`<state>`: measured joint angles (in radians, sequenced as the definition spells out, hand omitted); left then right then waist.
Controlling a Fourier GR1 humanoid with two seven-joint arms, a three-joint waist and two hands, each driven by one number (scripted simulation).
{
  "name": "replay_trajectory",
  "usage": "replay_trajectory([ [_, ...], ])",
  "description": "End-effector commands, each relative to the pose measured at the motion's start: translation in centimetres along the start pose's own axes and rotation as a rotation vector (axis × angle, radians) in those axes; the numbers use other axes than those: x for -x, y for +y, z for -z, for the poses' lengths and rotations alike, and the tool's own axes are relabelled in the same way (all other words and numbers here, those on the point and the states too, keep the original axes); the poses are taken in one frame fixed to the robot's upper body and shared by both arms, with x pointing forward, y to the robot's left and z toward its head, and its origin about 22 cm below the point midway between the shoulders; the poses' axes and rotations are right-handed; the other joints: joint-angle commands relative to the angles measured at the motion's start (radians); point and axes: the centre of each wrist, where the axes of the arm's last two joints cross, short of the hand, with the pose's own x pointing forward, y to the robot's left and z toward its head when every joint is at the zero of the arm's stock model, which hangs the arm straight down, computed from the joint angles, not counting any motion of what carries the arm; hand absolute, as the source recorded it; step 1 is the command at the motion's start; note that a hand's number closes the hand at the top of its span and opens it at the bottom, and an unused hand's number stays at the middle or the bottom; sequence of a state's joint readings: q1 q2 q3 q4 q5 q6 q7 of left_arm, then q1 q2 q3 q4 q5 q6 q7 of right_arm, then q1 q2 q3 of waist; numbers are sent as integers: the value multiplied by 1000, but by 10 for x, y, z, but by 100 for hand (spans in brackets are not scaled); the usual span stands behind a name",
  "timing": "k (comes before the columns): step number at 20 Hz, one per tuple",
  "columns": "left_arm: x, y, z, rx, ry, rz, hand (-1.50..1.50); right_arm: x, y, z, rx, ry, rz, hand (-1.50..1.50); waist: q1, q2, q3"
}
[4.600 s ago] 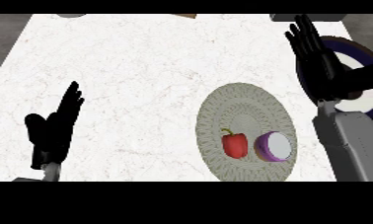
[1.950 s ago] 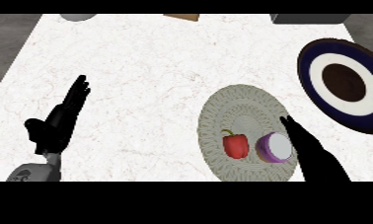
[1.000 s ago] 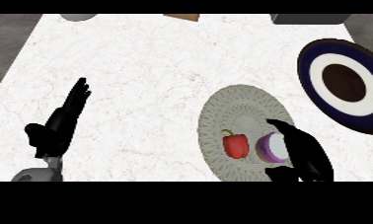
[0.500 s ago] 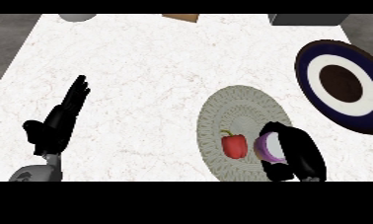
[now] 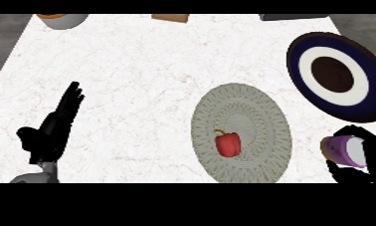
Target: Pick the can from the placemat and place it in the plate
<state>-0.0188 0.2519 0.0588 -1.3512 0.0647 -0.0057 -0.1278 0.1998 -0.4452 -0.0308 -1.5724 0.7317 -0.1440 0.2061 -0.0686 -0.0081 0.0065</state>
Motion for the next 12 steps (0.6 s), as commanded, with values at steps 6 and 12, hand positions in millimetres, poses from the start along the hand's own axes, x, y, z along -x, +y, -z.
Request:
replay_trajectory([
  [6, 9, 4, -12, -15, 10, -5, 0, 160, -90, -29, 298, 90, 118, 150, -5, -4, 2],
  [12, -2, -4, 6, 24, -17, 11, 0, 225, -129, -69, 475, 17, 186, 150, 34, 4, -4],
])
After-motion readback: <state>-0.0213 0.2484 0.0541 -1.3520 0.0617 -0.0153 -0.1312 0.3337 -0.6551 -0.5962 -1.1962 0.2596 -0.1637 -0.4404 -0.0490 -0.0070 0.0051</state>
